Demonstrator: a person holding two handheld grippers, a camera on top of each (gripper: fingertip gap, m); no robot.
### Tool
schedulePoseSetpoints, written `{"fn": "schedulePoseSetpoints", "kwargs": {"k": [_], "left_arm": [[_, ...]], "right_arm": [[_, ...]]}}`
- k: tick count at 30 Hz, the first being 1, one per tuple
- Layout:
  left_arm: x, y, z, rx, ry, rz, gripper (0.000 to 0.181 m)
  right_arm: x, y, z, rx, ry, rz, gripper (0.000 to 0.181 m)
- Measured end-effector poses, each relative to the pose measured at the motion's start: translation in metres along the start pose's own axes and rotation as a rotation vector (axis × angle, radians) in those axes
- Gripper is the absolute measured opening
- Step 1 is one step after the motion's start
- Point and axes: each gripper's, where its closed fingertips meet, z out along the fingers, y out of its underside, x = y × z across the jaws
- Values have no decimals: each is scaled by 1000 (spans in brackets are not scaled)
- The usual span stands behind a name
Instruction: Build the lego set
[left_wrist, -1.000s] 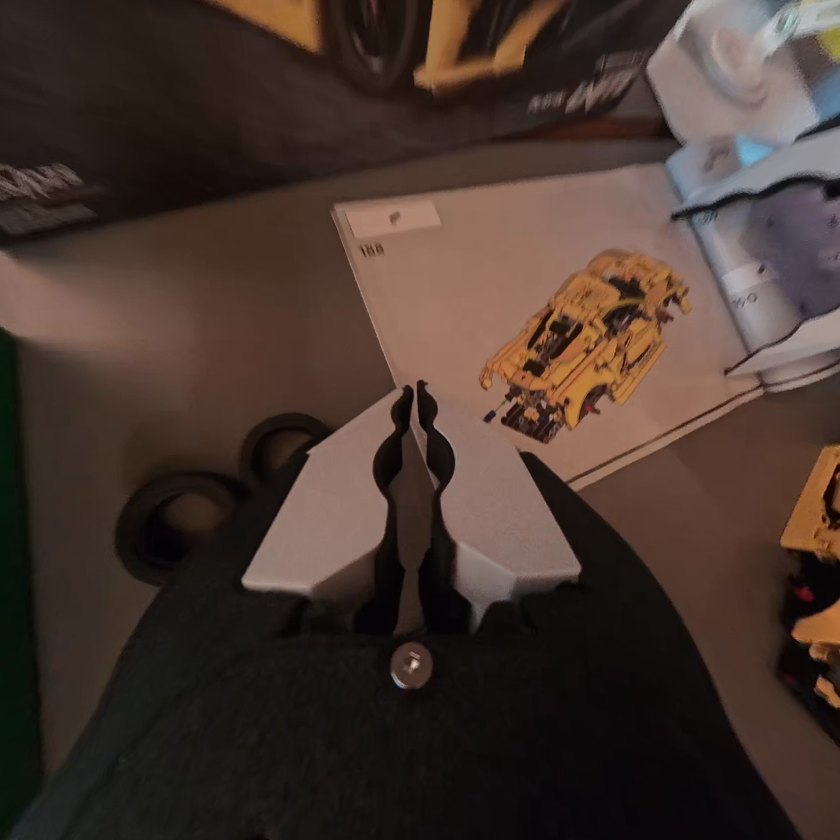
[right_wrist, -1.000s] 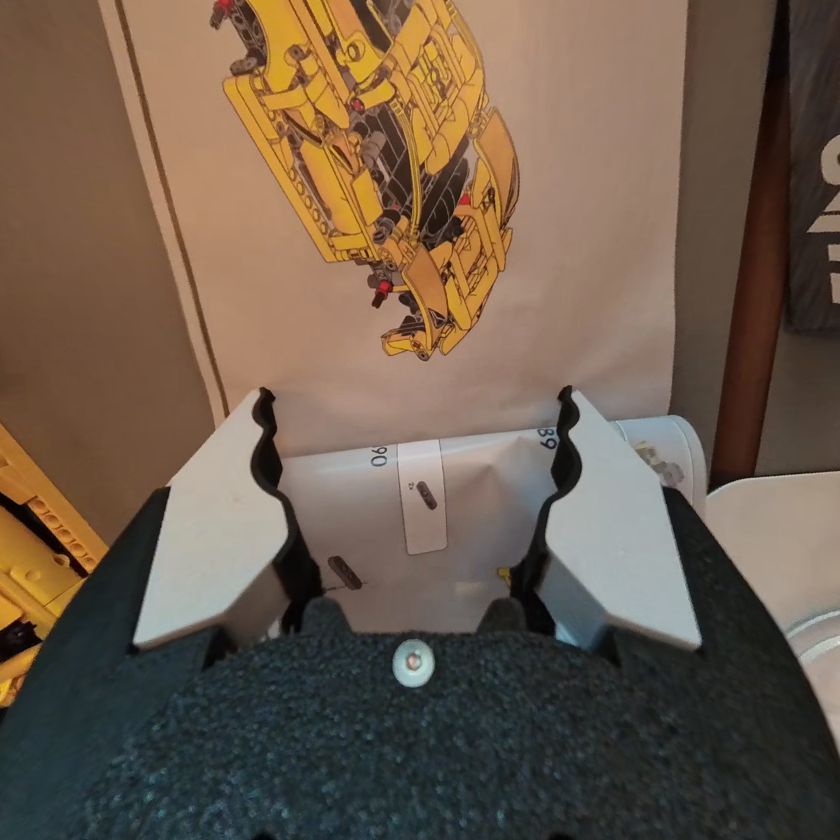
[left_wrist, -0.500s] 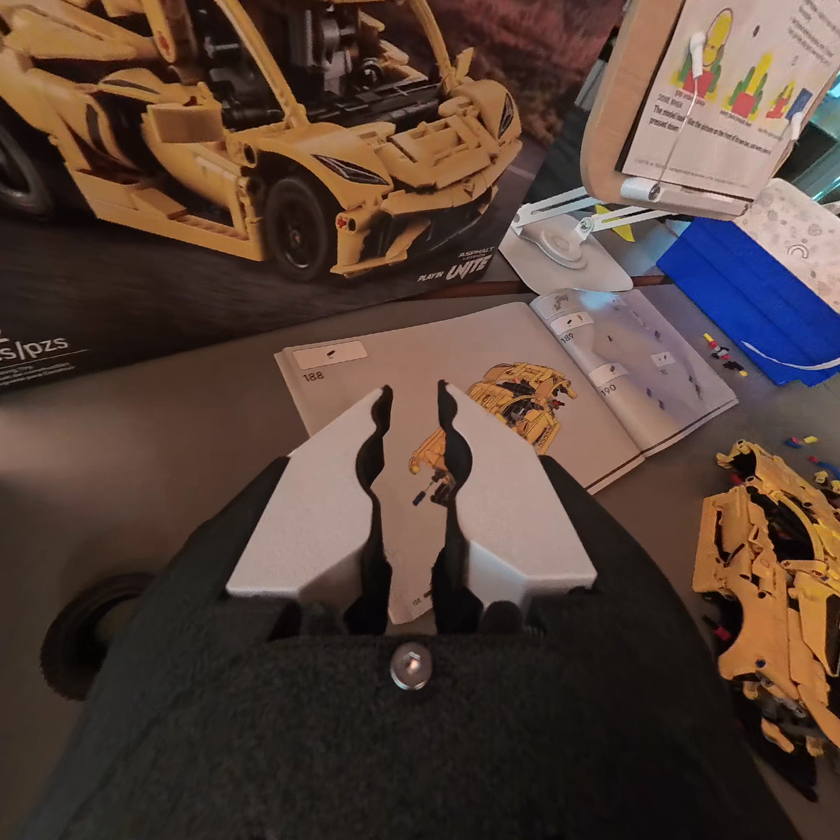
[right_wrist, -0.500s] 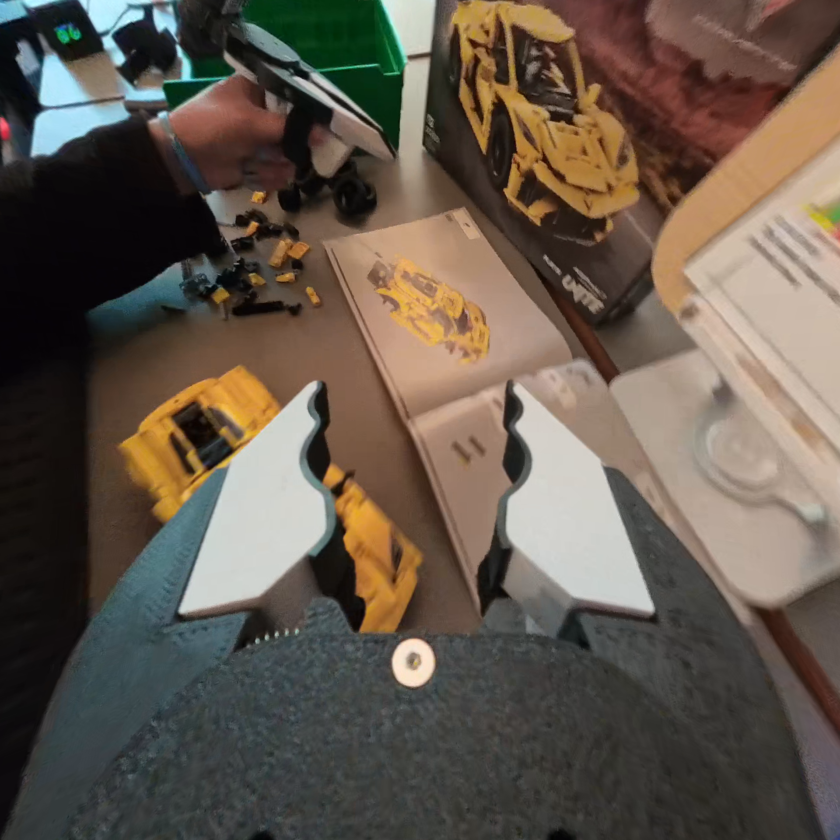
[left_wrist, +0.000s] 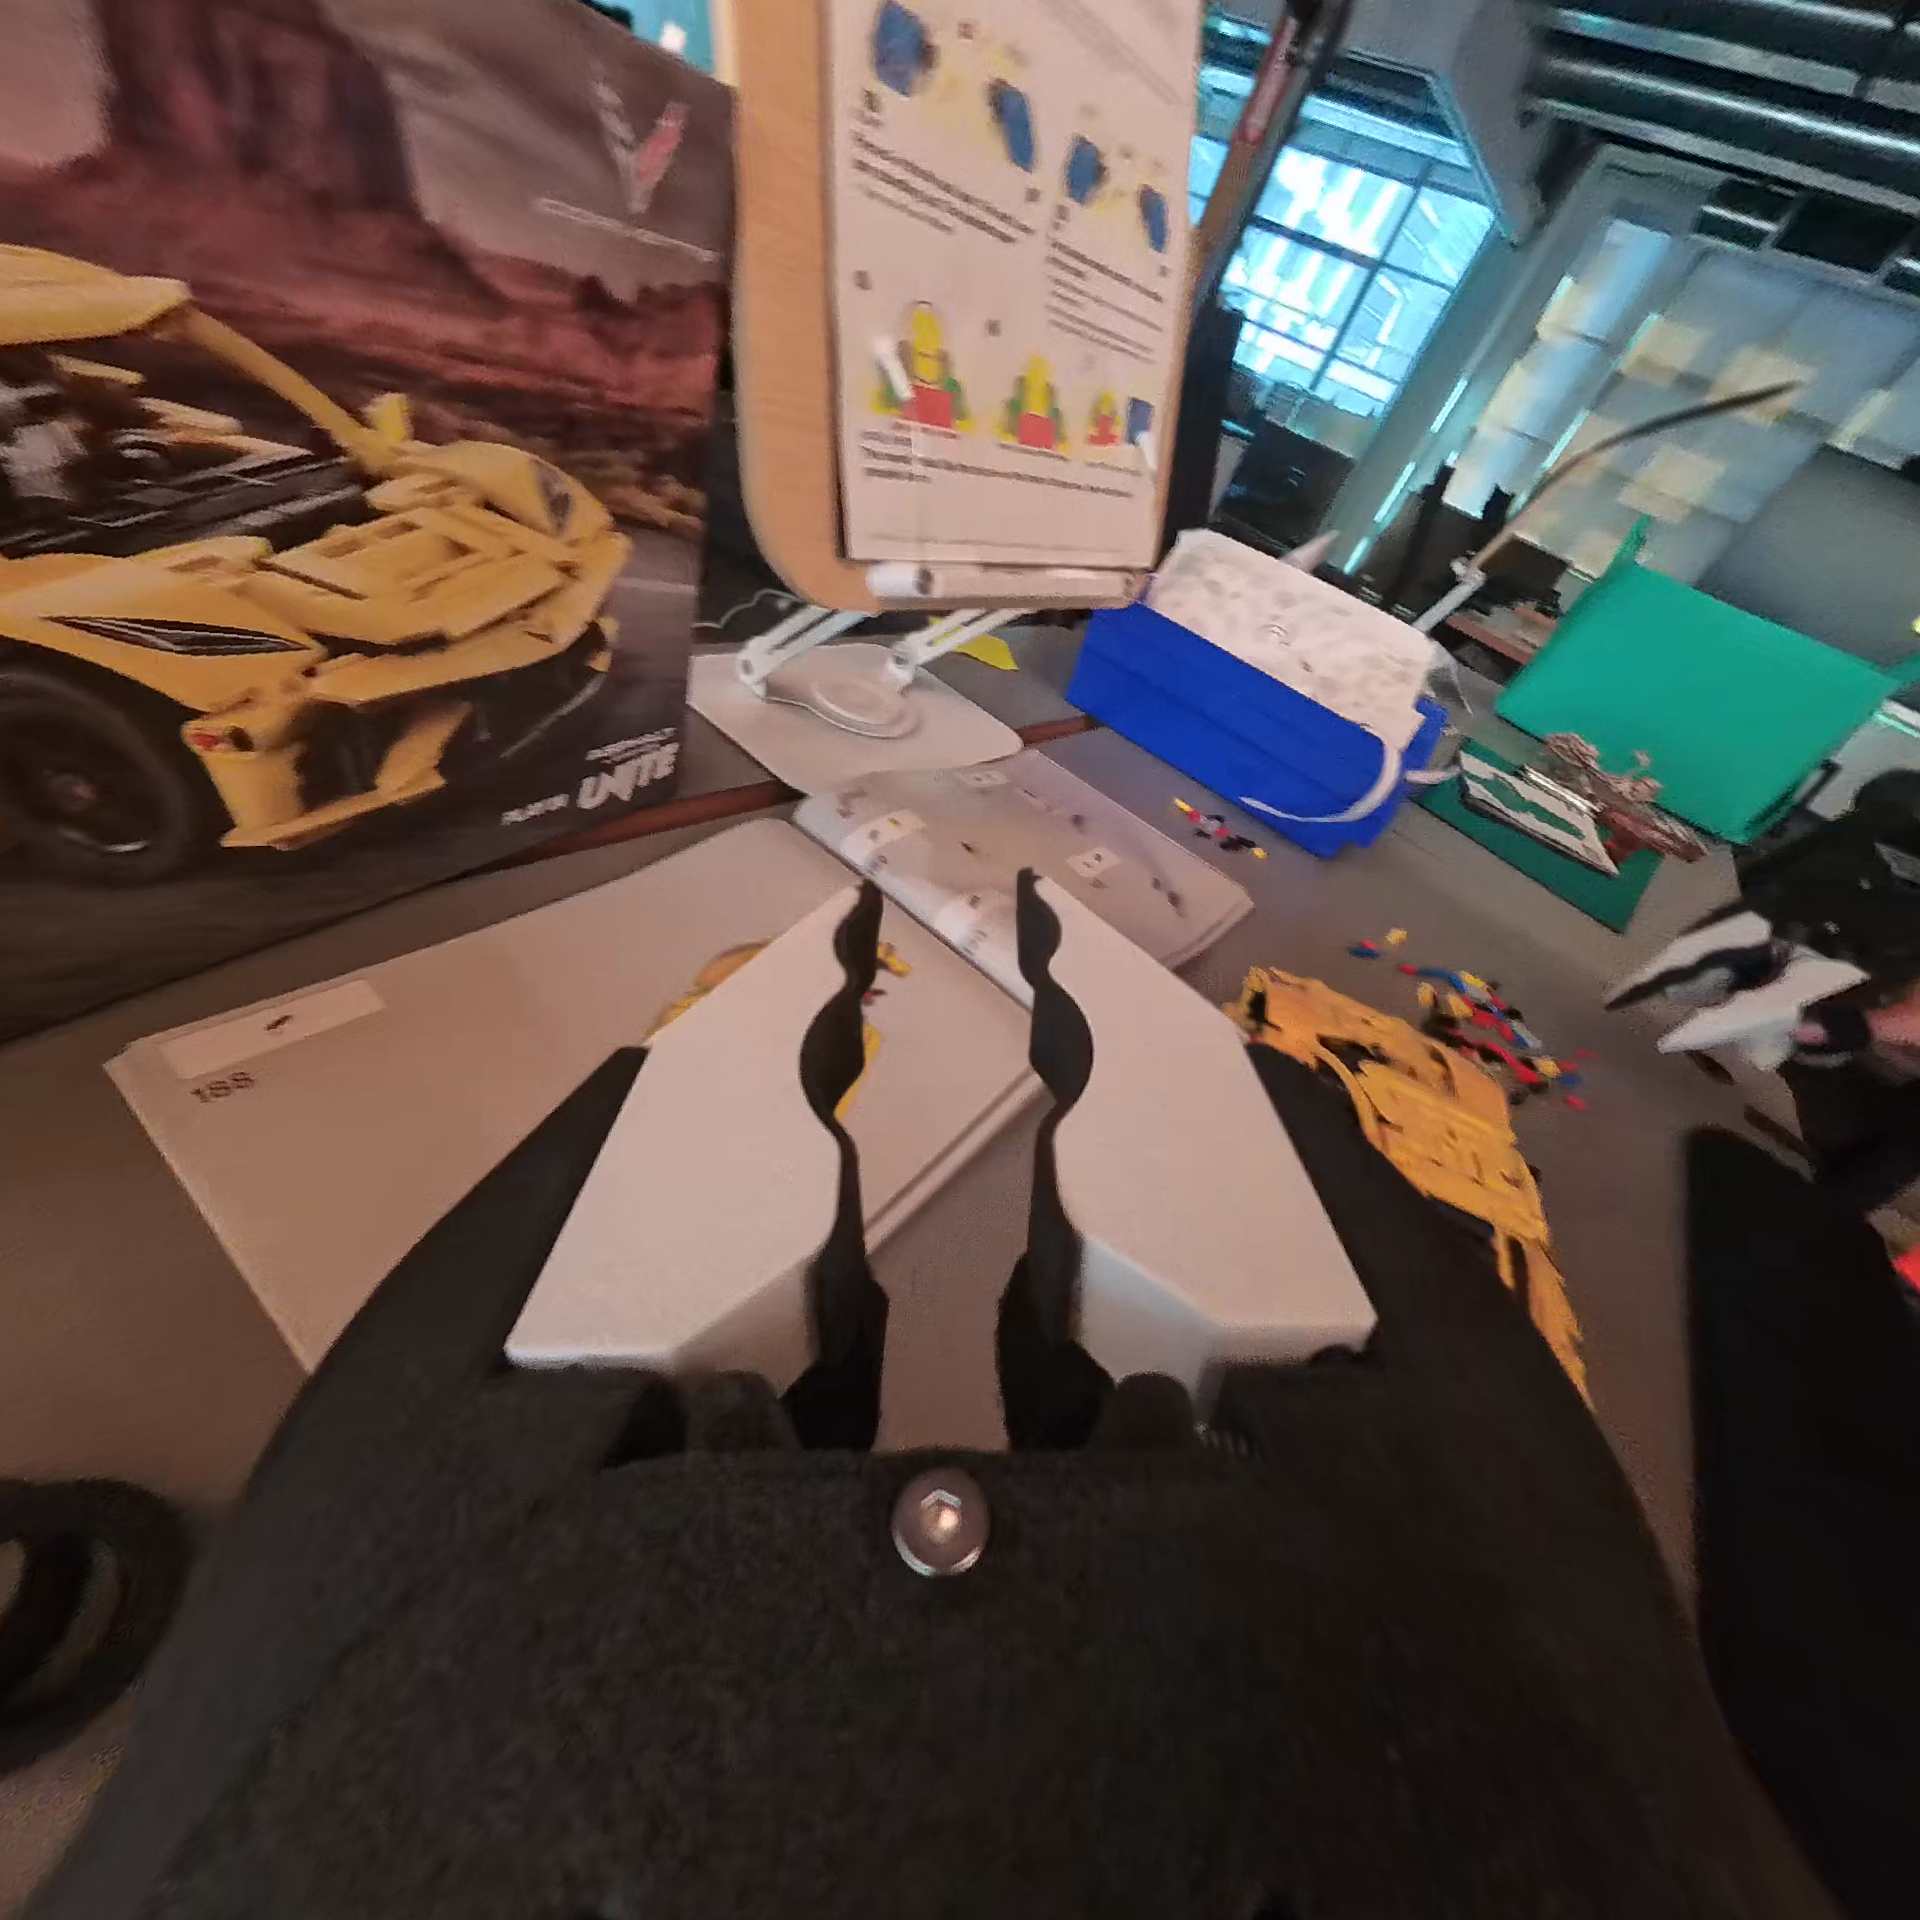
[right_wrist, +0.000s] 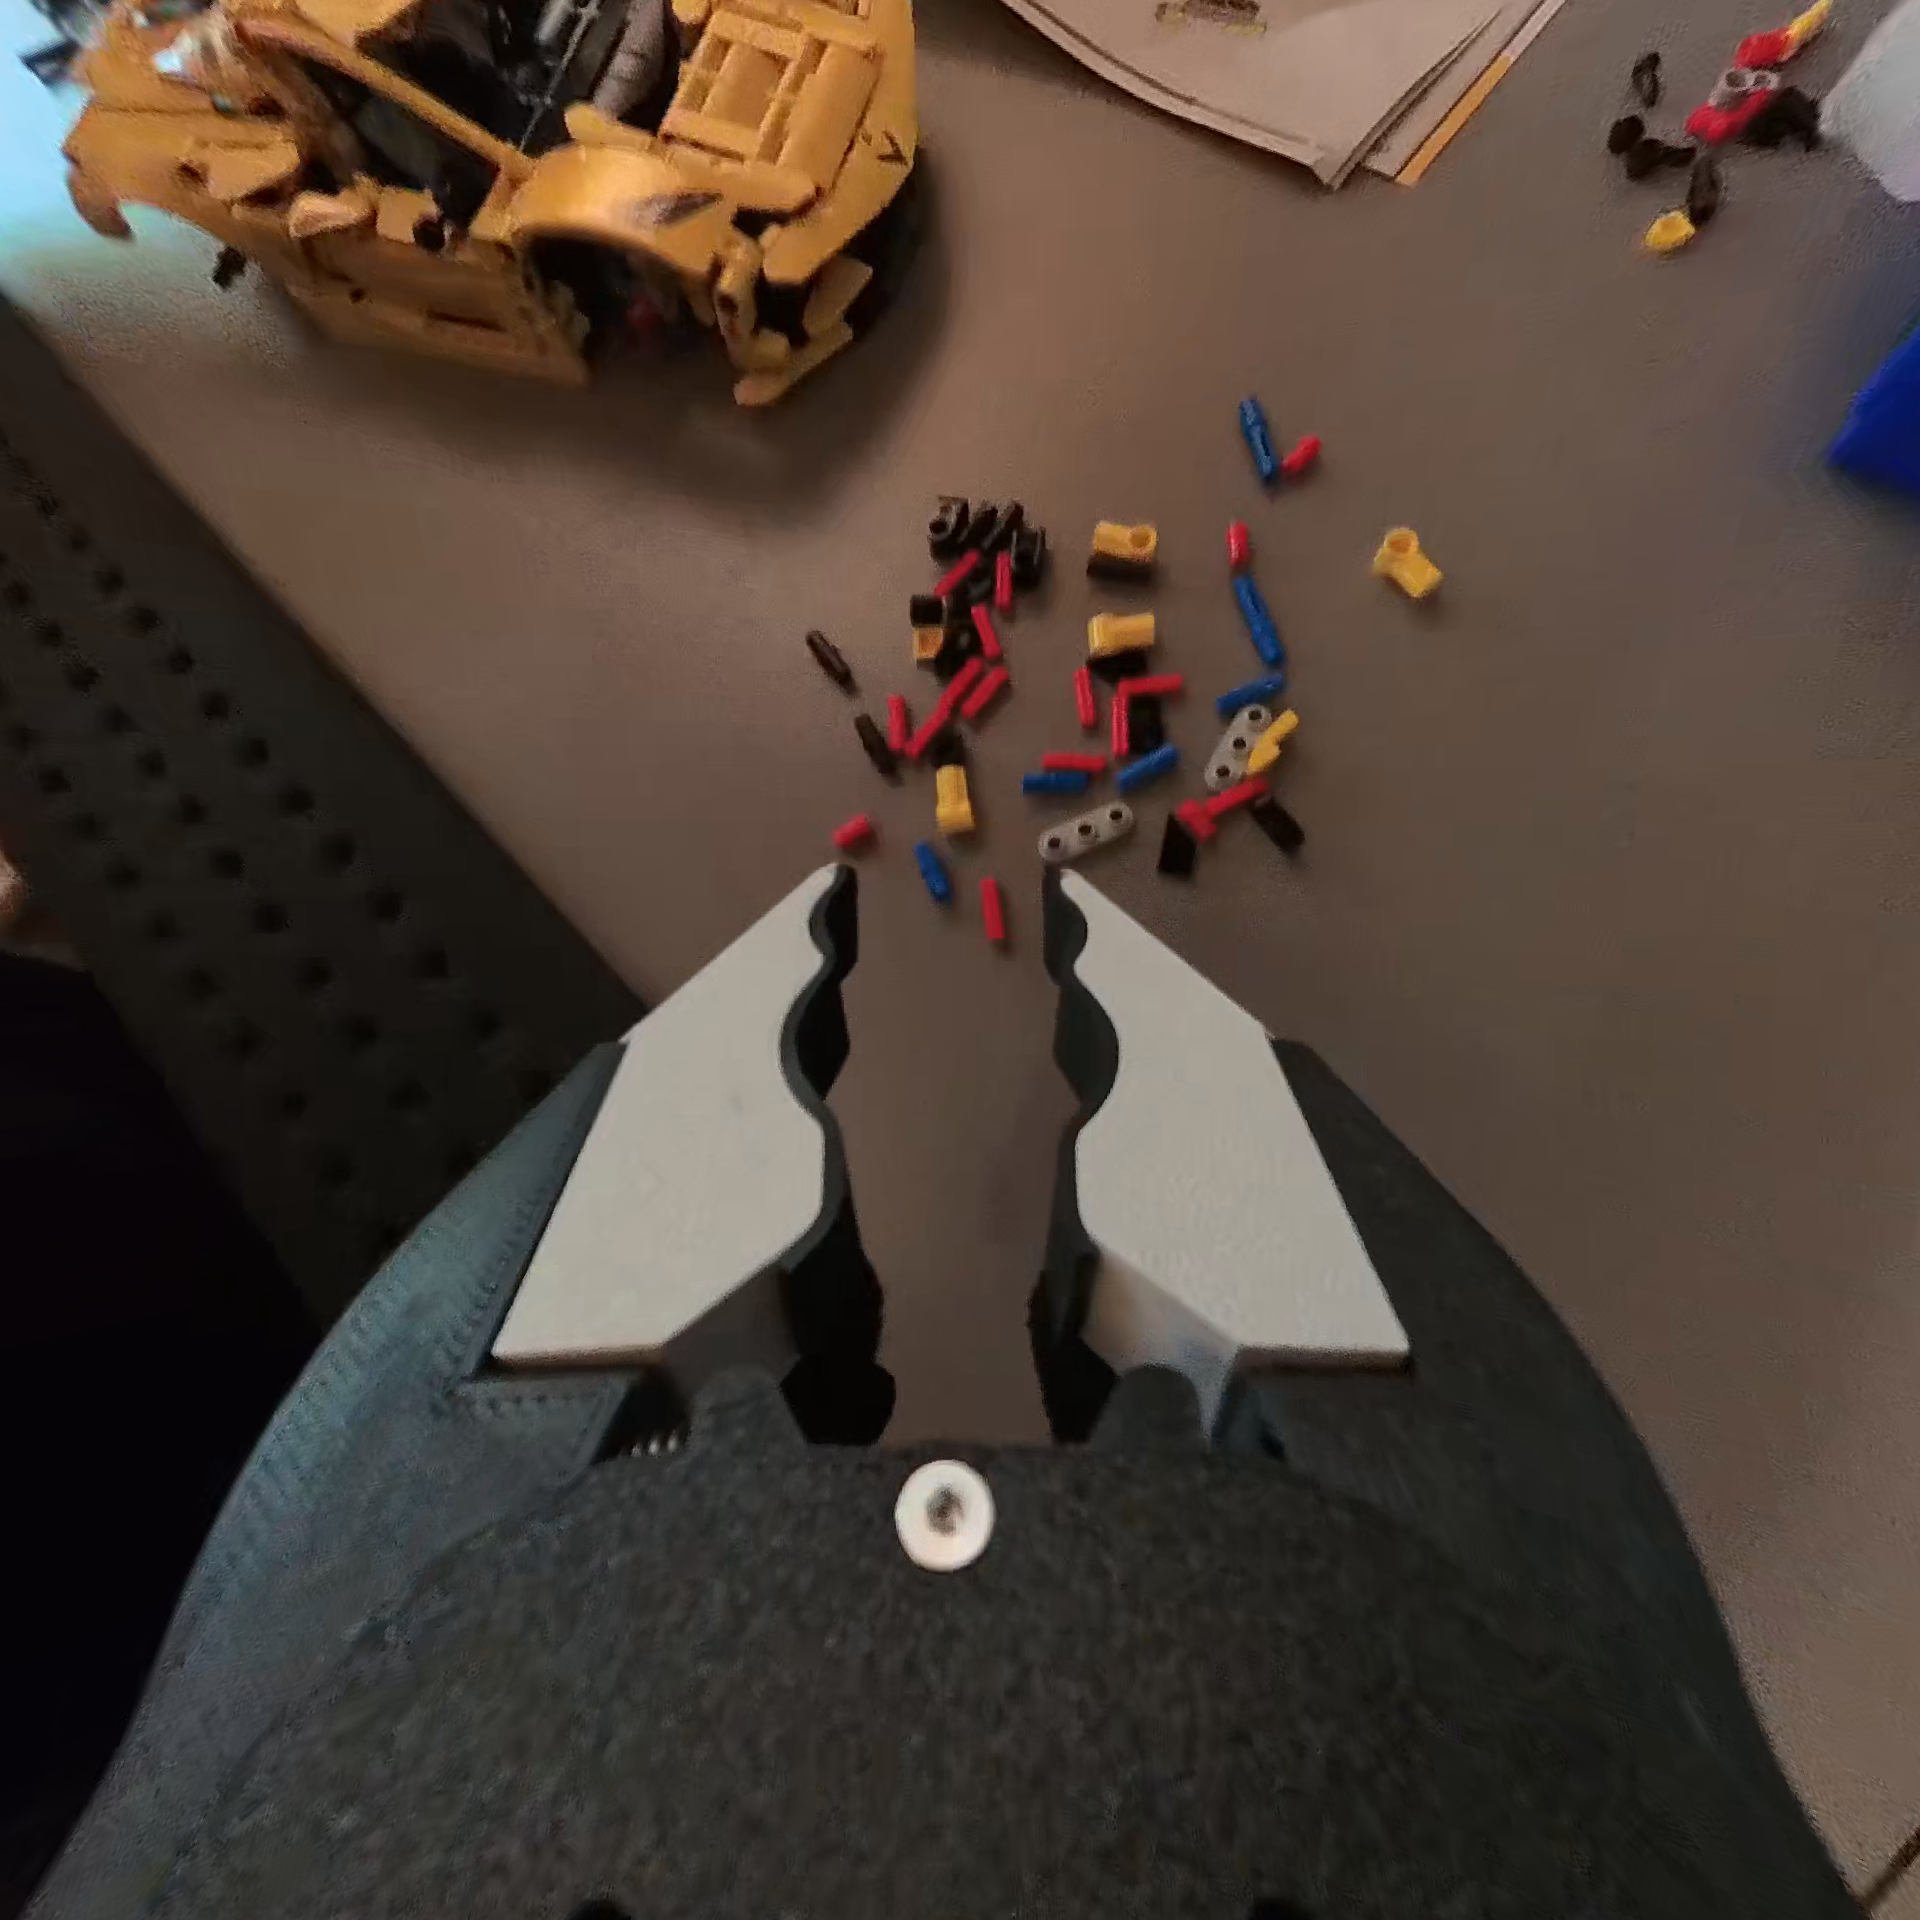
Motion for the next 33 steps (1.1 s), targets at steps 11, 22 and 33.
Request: {"fn": "schedulePoseSetpoints", "kwargs": {"k": [11,22,33], "left_arm": [[68,44,-50,-31,-75,78,26],[86,48,-43,-82,-93,166,26],[26,57,-68,129,-272,-25,21]], "right_arm": [[-8,15,35,23,-68,-207,21],[-46,-21,37,55,-131,-368,4],[-226,-68,163,-54,-491,-670,4]]}}
